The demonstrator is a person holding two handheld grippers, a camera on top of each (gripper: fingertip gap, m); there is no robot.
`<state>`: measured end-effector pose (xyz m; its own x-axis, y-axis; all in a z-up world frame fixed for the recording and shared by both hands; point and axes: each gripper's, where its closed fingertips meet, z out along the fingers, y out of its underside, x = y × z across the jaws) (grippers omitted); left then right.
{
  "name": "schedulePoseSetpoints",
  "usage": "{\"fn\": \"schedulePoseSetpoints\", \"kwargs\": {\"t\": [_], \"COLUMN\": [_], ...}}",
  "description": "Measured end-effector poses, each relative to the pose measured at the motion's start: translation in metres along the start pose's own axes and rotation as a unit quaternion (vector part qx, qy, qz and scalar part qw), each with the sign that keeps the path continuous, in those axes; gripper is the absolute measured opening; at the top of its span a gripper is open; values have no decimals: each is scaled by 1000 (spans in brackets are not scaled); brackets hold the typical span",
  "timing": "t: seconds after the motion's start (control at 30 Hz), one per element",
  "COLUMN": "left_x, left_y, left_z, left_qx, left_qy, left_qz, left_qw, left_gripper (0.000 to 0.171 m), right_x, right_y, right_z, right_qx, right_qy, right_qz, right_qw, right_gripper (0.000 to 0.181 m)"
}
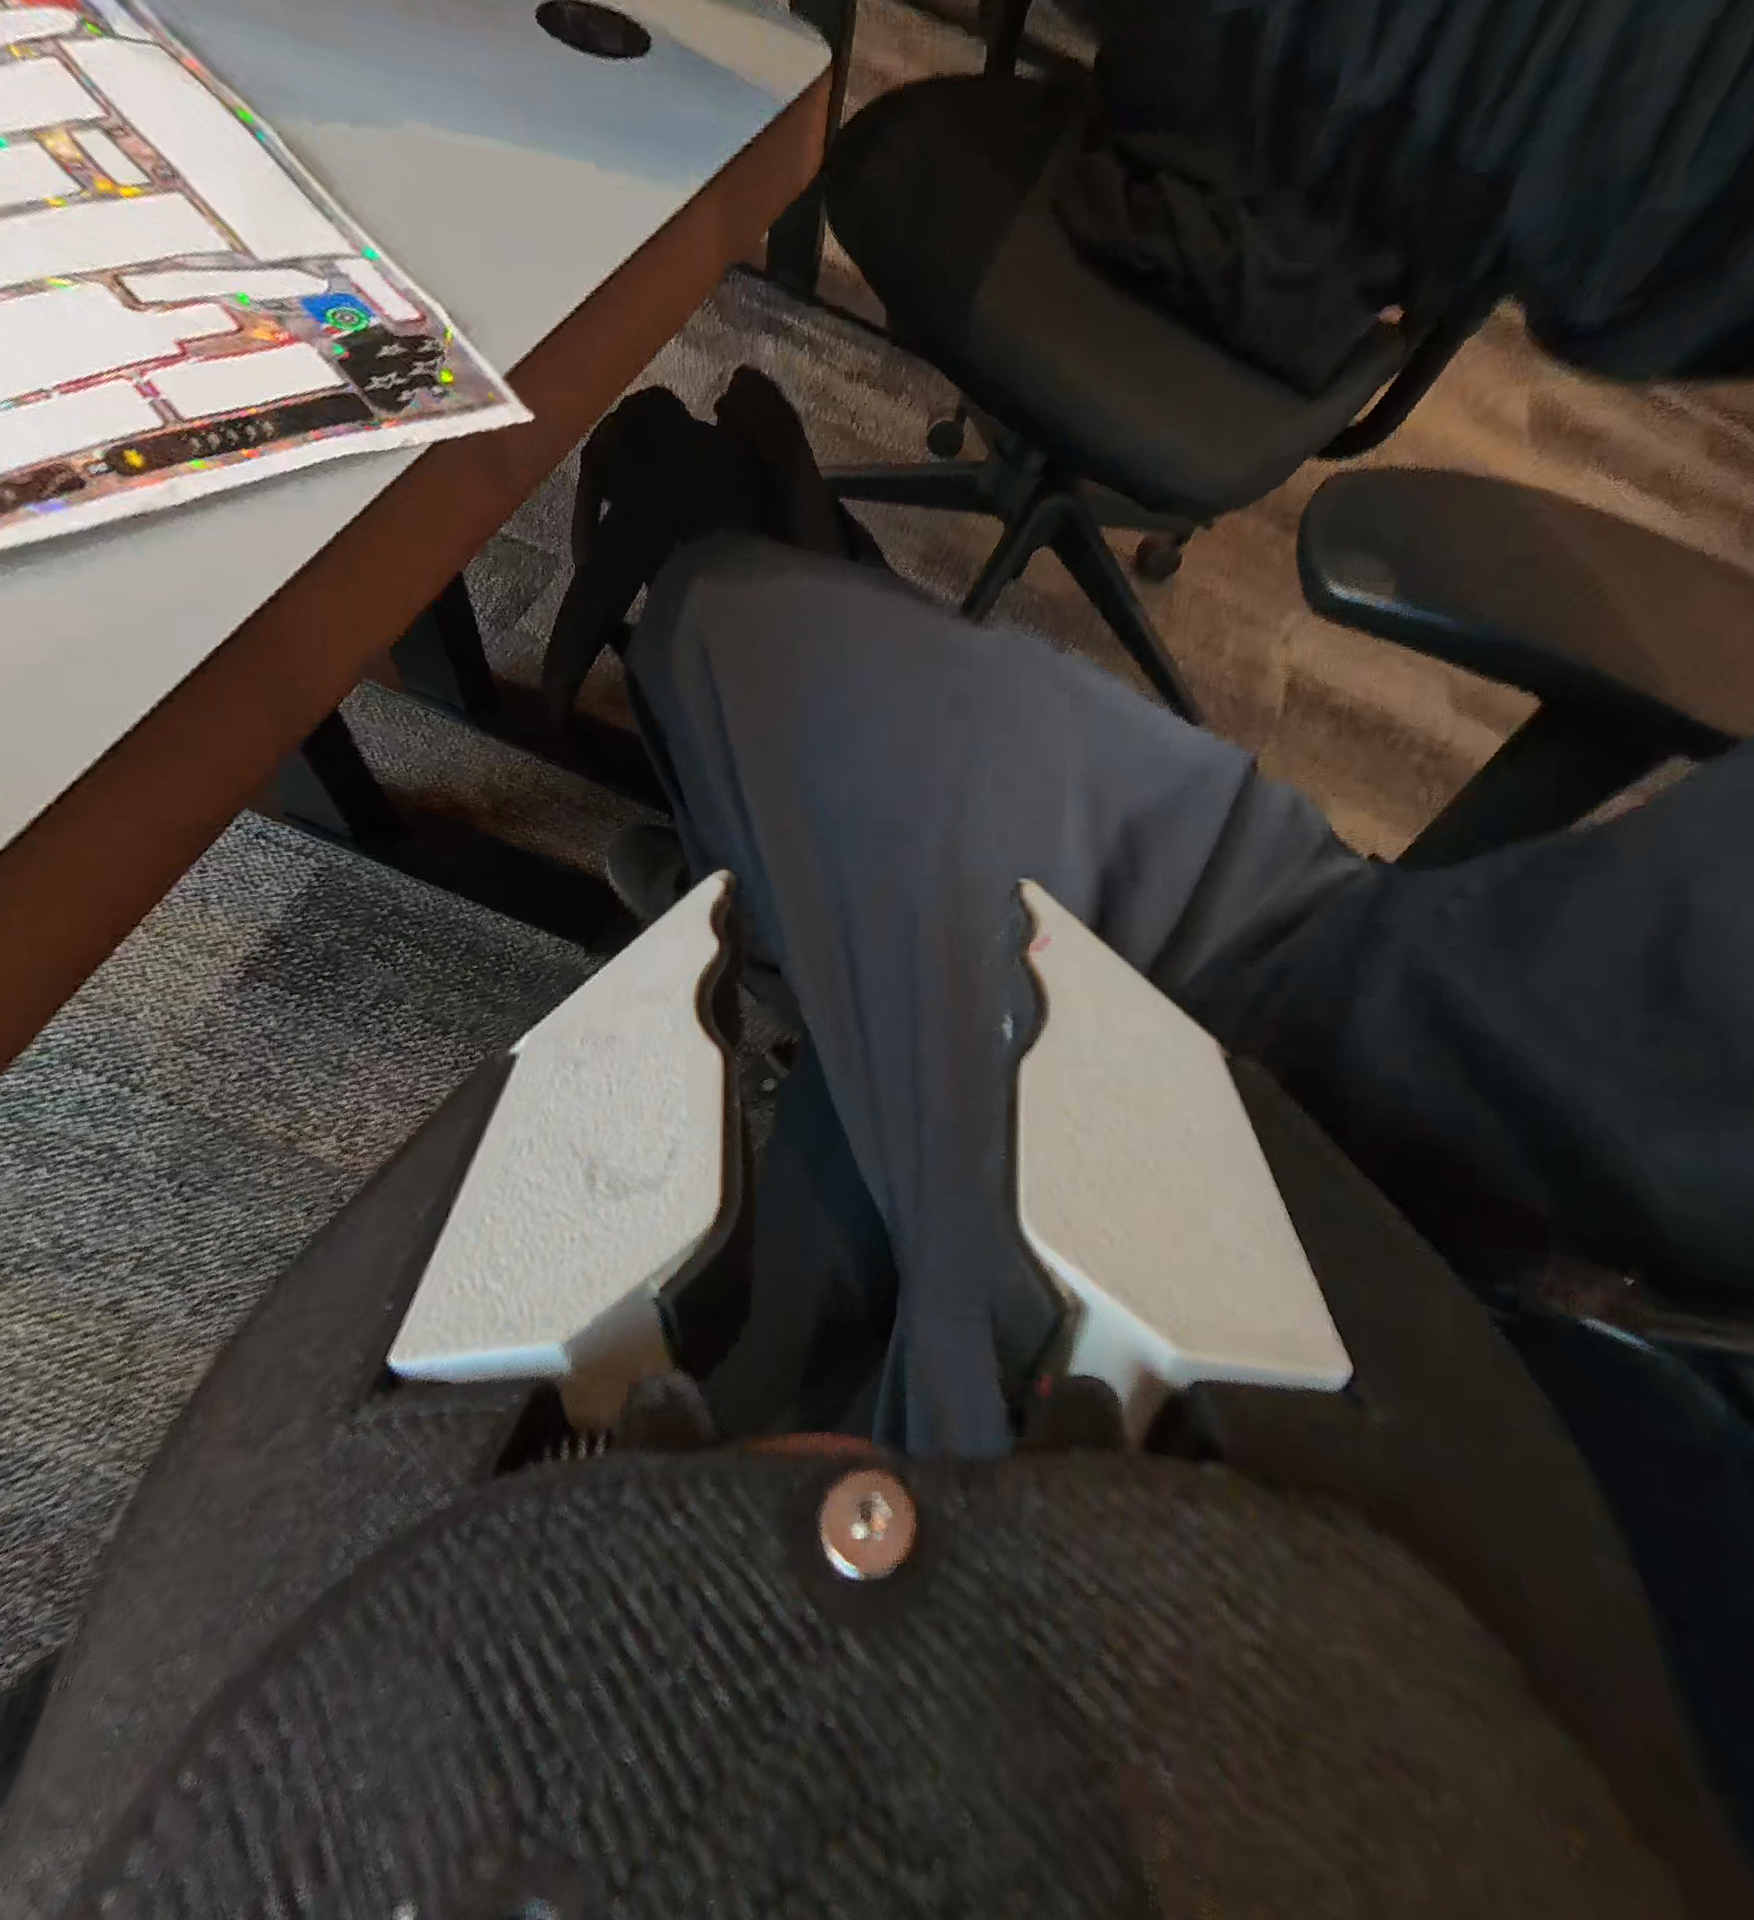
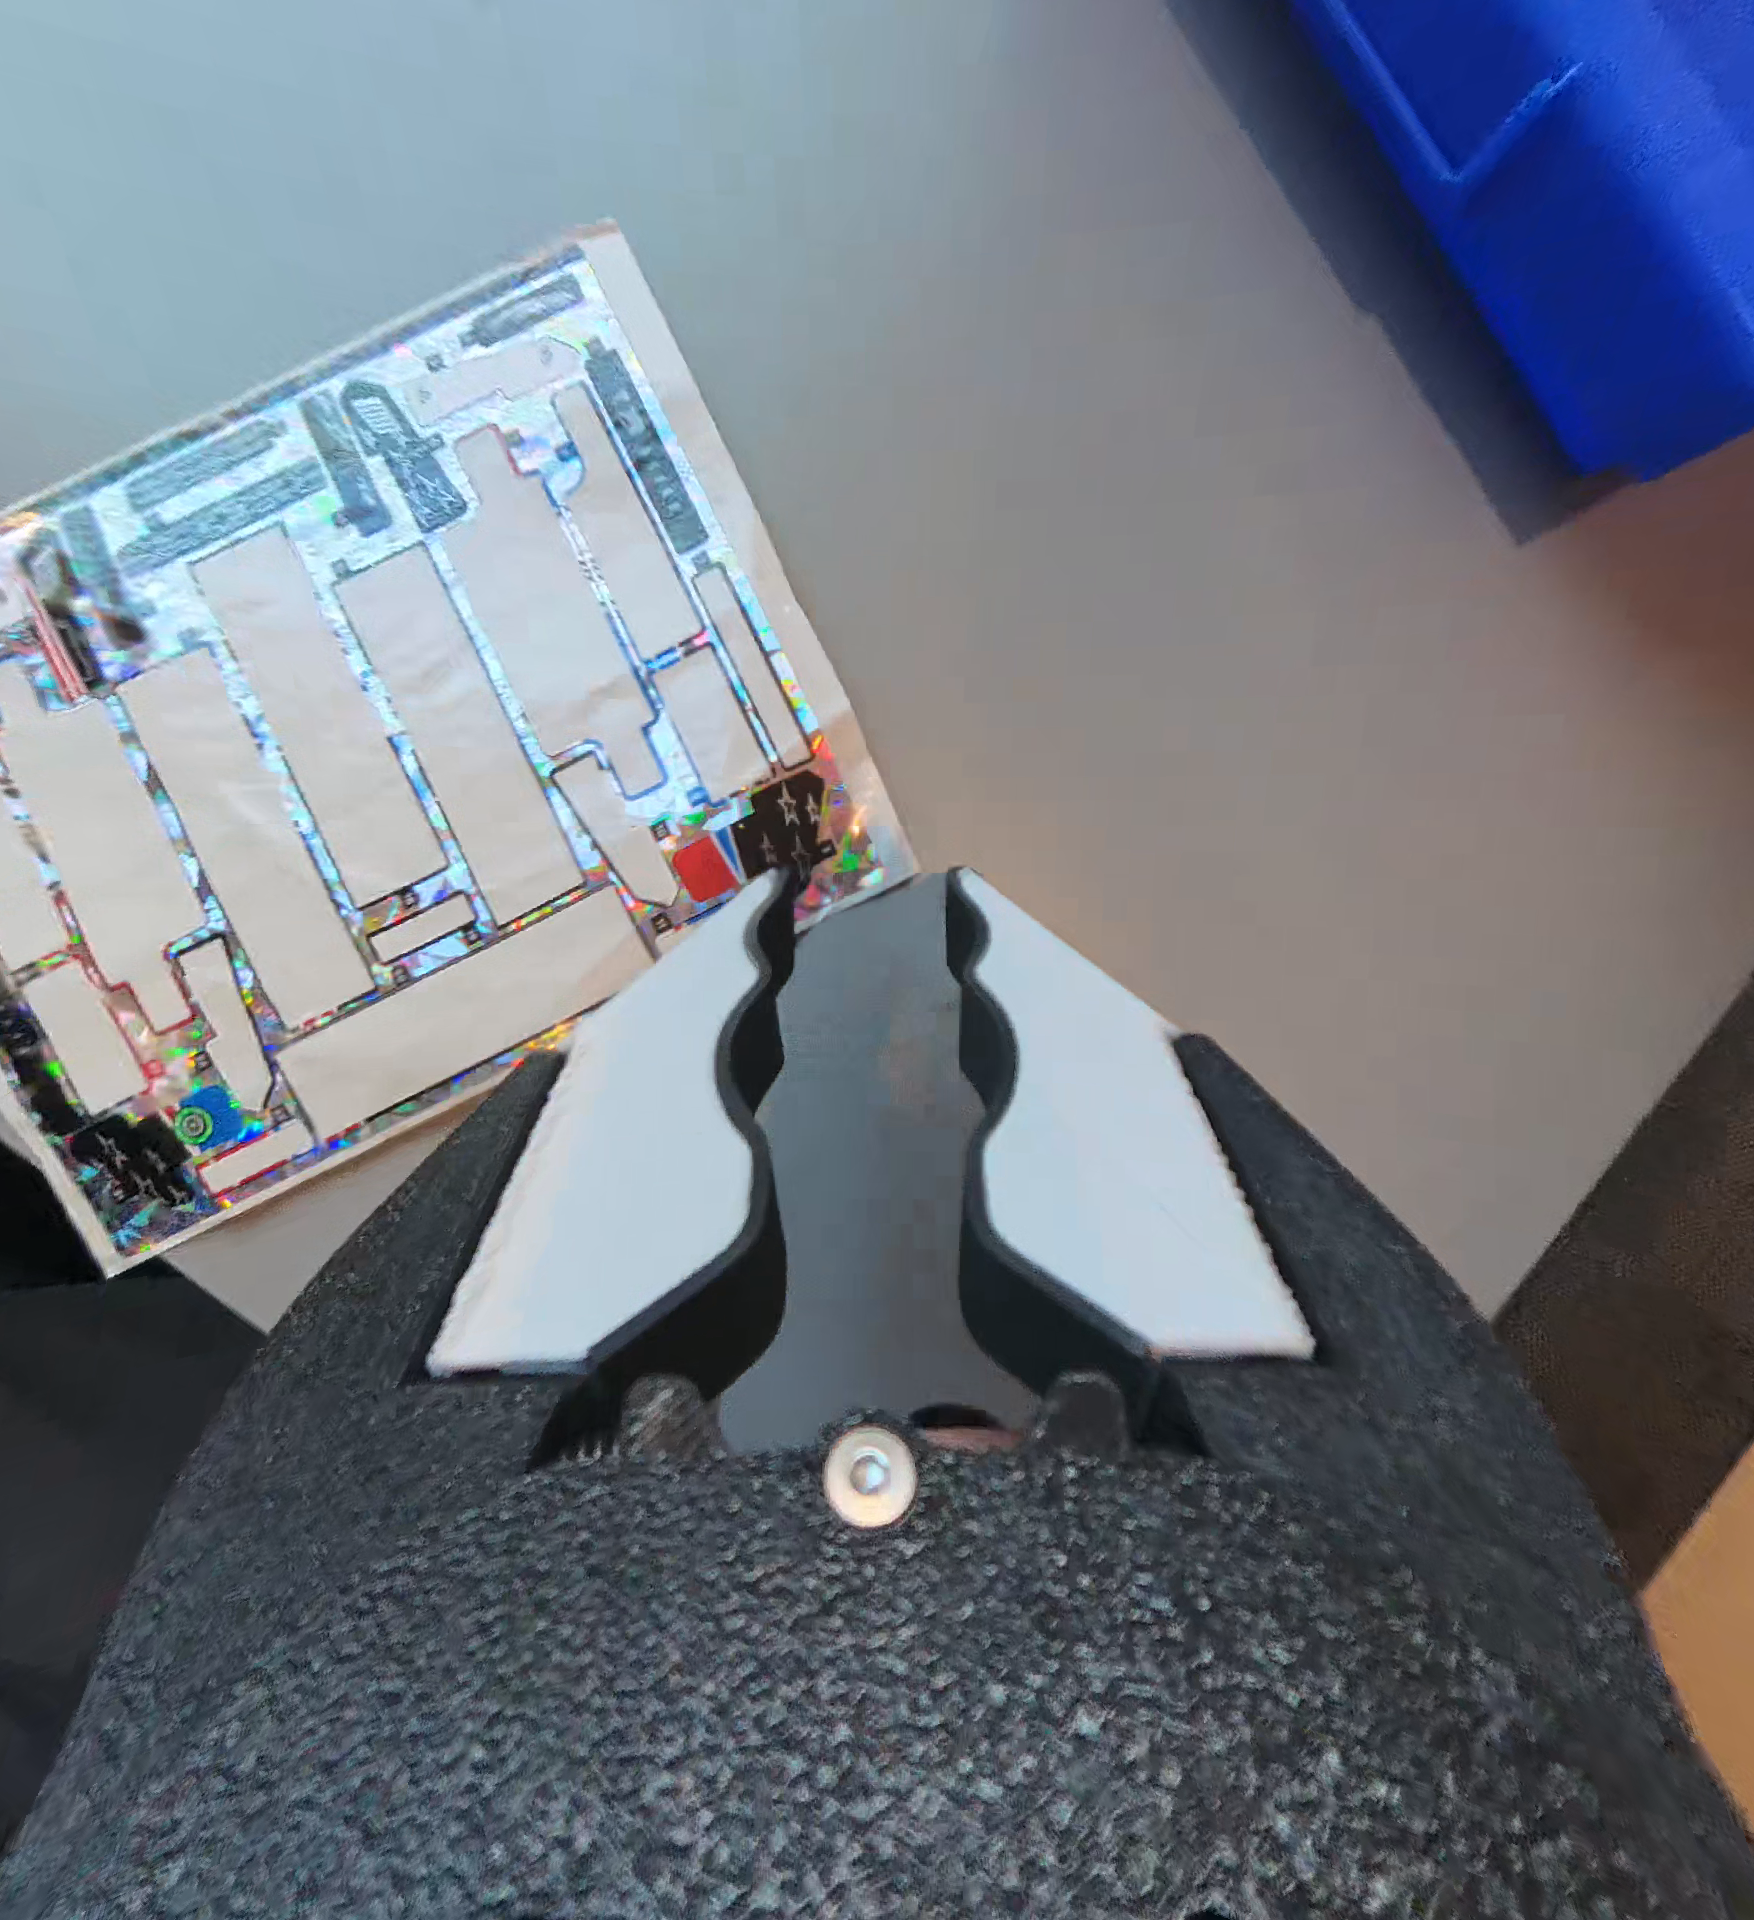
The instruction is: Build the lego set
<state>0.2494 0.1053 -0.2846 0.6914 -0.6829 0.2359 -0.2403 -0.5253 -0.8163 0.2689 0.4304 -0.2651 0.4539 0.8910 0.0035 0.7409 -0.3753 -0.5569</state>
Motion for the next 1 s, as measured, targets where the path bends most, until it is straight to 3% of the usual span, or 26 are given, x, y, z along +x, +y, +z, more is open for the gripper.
{"fn": "schedulePoseSetpoints", "kwargs": {"t": [0.1, 0.2, 0.27, 0.37, 0.5, 0.7, 0.8, 0.83, 0.93, 1.0], "left_x": [2, -10, -20, -43, -79, -111, -122, -124, -112, -101], "left_y": [0, -9, -26, -59, -77, -61, -58, -61, -66, -72], "left_z": [6, 13, 17, 31, 63, 94, 91, 89, 86, 82], "left_qx": [5, 6, 10, 10, -52, -145, -178, -173, -141, -107], "left_qy": [-5, -35, -56, -106, -173, -239, -302, -322, -323, -320], "left_qz": [-12, 0, 29, 89, 173, 240, 319, 337, 354, 356], "left_qw": [1000, 999, 998, 990, 968, 930, 881, 868, 866, 872], "left_gripper": [52, 59, 62, 68, 74, 80, 68, 57, 32, 7], "right_x": [-1, -32, -52, -70, -91, -101, -103, -103, -110, -117], "right_y": [8, 20, 33, 52, 68, 92, 99, 101, 106, 108], "right_z": [-25, -47, -58, -69, -77, -81, -84, -85, -85, -82], "right_qx": [41, 97, 117, 128, 142, 127, 131, 133, 139, 148], "right_qy": [33, -21, -55, -71, -100, -99, -112, -115, -129, -143], "right_qz": [4, 32, 44, 49, 67, 64, 79, 85, 100, 114], "right_qw": [999, 995, 991, 988, 983, 985, 982, 981, 977, 972], "right_gripper": [34, 39, 53, 55, 56, 63, 63, 63, 62, 61]}}
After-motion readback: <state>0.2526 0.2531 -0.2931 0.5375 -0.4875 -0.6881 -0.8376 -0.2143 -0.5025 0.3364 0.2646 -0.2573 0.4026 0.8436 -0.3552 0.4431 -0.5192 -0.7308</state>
